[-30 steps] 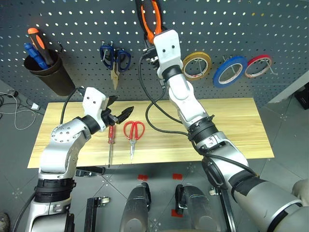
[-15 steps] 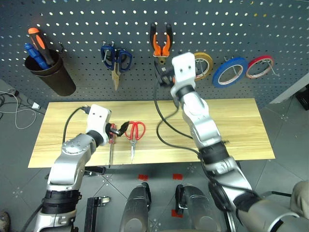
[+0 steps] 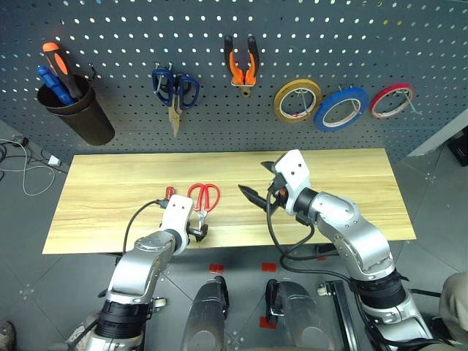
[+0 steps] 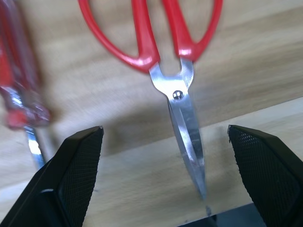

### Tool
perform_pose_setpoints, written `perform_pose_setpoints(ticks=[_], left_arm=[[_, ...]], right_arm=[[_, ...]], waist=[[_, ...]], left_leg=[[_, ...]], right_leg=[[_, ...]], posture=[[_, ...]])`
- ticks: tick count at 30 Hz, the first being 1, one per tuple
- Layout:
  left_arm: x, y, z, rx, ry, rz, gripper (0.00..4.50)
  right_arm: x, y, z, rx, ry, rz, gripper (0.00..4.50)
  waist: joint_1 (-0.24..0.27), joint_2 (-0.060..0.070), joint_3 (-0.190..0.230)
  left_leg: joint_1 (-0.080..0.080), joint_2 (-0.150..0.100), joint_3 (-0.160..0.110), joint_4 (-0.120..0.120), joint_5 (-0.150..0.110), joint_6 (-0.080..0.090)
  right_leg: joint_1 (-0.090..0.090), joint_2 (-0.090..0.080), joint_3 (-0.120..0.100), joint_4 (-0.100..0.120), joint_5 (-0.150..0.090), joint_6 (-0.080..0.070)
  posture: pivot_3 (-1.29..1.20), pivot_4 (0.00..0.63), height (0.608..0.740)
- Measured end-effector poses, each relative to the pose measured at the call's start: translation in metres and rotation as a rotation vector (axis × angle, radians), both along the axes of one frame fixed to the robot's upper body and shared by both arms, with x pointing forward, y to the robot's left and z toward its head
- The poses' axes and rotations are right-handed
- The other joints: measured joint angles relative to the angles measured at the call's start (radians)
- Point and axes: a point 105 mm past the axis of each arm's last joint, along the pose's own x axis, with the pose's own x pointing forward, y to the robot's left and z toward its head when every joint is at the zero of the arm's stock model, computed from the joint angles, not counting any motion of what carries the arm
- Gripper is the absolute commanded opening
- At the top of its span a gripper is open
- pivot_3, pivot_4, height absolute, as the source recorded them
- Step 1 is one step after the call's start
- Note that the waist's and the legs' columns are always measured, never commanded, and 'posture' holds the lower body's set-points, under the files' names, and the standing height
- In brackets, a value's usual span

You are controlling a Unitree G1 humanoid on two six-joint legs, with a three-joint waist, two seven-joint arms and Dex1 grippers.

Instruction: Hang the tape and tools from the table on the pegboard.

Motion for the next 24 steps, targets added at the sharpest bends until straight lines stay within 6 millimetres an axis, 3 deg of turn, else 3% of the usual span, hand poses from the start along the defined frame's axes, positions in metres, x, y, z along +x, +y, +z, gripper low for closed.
perform_pose_setpoints(ticks=[4,7,16,24], left_arm=[[0.02,-0.011,0.004,0.003,-0.012,0.036,4.43],[0.028,-0.02,0.006,-0.005,-0.011,0.045,3.85],[0.04,-0.024,0.008,-0.031,0.02,0.085,1.2],[0.035,-0.02,0.008,-0.02,-0.007,0.082,1.14]], right_arm=[[-0.018,0.006,-0.006,-0.022,0.041,0.104,4.43],[-0.023,0.003,-0.012,-0.045,0.074,0.134,4.5],[-0.028,-0.017,-0.012,-0.053,0.171,0.177,4.5],[-0.03,-0.021,-0.01,-0.031,0.193,0.177,4.5]], waist=[[0.003,-0.001,0.0],[0.004,-0.001,0.0],[0.005,-0.001,0.0],[0.005,-0.001,0.0]], left_leg=[[0.0,0.0,-0.001,0.001,-0.002,0.003],[0.001,-0.001,0.0,0.002,-0.003,0.005],[0.006,-0.001,-0.002,0.002,-0.003,0.005],[0.007,-0.001,-0.001,0.002,-0.003,0.004]], right_leg=[[0.001,0.0,-0.001,0.0,0.0,0.001],[0.003,-0.001,-0.001,-0.001,0.001,0.002],[0.01,-0.001,-0.002,-0.003,-0.002,0.006],[0.011,-0.001,-0.001,-0.004,-0.002,0.006]], posture=[[-0.02,0.362,0.74],[-0.02,0.359,0.74],[-0.04,0.347,0.74],[-0.04,0.331,0.74]])
